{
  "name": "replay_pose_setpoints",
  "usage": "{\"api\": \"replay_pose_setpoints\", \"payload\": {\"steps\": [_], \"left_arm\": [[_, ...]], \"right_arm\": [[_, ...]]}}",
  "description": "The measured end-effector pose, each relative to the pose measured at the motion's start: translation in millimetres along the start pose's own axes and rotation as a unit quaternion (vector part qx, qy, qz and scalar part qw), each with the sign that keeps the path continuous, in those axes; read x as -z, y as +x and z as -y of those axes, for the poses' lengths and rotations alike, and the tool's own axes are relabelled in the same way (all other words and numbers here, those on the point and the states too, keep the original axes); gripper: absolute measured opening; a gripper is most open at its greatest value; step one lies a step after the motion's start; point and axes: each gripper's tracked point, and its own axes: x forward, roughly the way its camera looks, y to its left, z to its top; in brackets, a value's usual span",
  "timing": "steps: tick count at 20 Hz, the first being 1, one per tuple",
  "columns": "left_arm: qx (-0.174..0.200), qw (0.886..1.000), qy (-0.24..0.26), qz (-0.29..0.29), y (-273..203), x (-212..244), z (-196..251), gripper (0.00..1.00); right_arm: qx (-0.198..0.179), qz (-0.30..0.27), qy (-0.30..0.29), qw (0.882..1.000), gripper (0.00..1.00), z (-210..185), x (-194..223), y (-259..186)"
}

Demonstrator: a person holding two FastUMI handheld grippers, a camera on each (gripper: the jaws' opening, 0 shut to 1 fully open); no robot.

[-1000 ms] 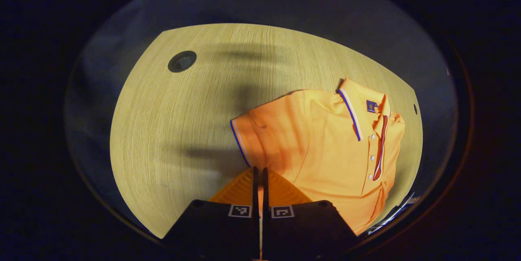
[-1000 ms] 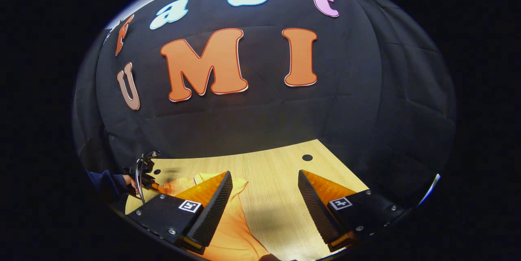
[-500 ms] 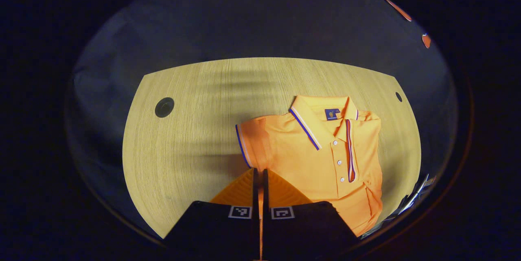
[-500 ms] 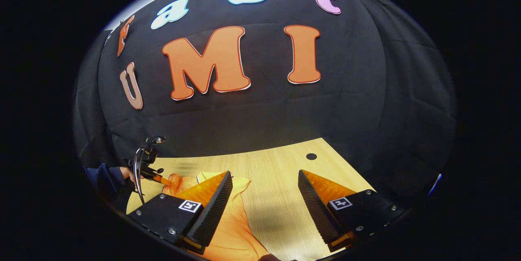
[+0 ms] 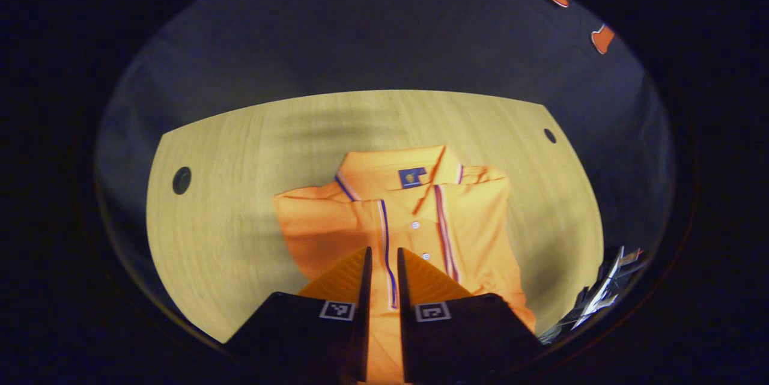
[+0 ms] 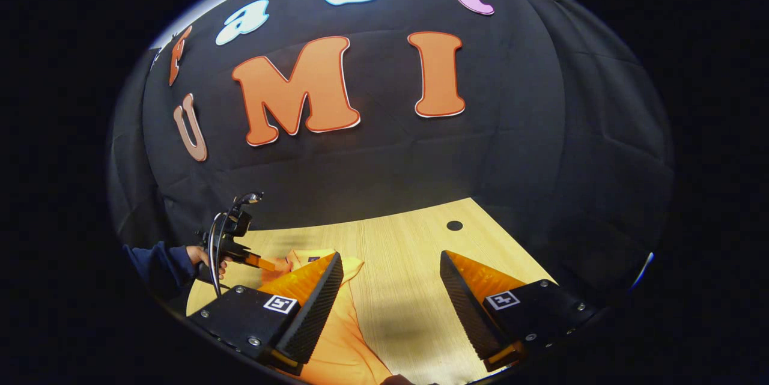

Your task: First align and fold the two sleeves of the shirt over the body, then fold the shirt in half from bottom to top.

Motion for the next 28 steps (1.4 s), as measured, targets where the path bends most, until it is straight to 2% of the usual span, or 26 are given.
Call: {"api": "replay_pose_setpoints", "payload": {"steps": [2, 3, 6, 11, 14, 15, 16, 18, 22, 26, 28], "left_arm": [[0.012, 1.000, 0.009, 0.025, -11, -6, 10, 0.39], [0.014, 0.999, 0.014, 0.044, -18, -11, 14, 0.44], [-0.026, 0.994, 0.043, 0.093, -44, -16, 6, 0.86], [-0.074, 0.980, 0.029, 0.182, -106, -11, 4, 0.92], [-0.116, 0.962, 0.023, 0.246, -145, -4, 1, 0.92], [-0.126, 0.955, 0.022, 0.269, -161, -1, 5, 0.97], [-0.133, 0.947, 0.021, 0.292, -176, 2, 6, 0.93], [-0.158, 0.927, 0.018, 0.339, -207, 10, 6, 0.99], [-0.205, 0.891, 0.027, 0.405, -269, 29, 19, 0.98], [-0.215, 0.845, 0.015, 0.490, -330, 46, 21, 0.98], [-0.218, 0.832, 0.010, 0.511, -351, 65, 24, 0.97]], "right_arm": [[-0.004, 0.000, -0.002, 1.000, 0.98, 2, 0, 3], [-0.006, 0.002, -0.004, 1.000, 0.98, 3, -1, 6], [-0.019, 0.005, -0.011, 1.000, 0.98, -4, -2, 15], [-0.053, 0.013, -0.041, 0.998, 0.99, -29, -2, 32], [-0.082, 0.044, -0.061, 0.994, 0.98, -50, -8, 34], [-0.093, 0.060, -0.072, 0.991, 0.98, -57, -12, 33], [-0.102, 0.073, -0.084, 0.989, 0.98, -64, -14, 32], [-0.118, 0.092, -0.104, 0.983, 0.98, -76, -13, 28], [-0.148, 0.108, -0.107, 0.977, 0.98, -94, -6, 18], [-0.141, 0.136, -0.082, 0.977, 0.98, -93, -11, 0], [-0.145, 0.157, -0.066, 0.975, 0.98, -96, -15, -16]]}}
